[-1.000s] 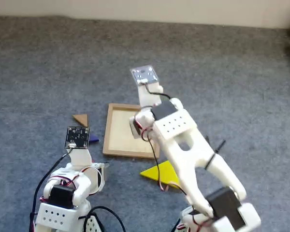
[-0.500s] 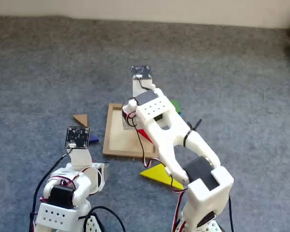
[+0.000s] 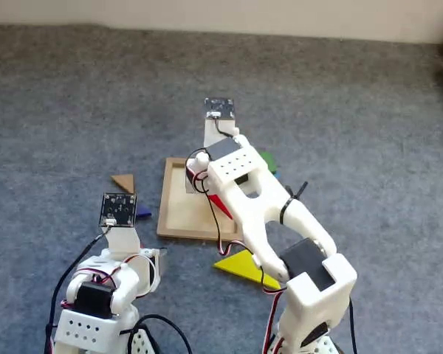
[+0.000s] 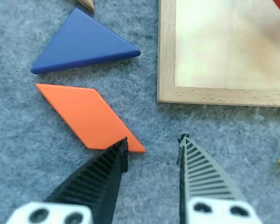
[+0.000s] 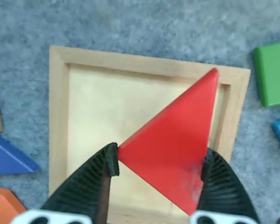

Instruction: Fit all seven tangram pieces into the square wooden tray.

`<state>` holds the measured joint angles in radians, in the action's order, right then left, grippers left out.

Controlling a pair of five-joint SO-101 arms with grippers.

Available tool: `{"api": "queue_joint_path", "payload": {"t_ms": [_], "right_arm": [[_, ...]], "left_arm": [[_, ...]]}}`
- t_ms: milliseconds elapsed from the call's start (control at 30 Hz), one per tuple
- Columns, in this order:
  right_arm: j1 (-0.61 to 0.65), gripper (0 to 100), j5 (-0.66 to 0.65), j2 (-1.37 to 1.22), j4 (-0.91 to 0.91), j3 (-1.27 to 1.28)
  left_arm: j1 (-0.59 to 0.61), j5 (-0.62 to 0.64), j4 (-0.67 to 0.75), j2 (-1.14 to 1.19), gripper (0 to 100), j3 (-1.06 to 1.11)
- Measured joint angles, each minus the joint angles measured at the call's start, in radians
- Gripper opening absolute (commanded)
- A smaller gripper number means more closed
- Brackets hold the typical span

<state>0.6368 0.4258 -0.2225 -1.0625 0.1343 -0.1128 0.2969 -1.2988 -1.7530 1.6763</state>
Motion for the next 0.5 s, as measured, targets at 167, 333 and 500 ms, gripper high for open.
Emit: {"api": "queue_joint_path", "payload": {"t_ms": [167,333,500], "right_arm": [[0.0,24.2,0.0,0.0,0.0,0.0],[0.0,26.5,0.0,0.0,0.0,0.0],[0.0,26.6,0.0,0.0,0.0,0.0]], "left_arm": [[0.0,0.0,0.0,0.0,18,0.0],[0.0,0.0,0.0,0.0,18,0.0],[0.0,0.0,0.0,0.0,18,0.0]]}}
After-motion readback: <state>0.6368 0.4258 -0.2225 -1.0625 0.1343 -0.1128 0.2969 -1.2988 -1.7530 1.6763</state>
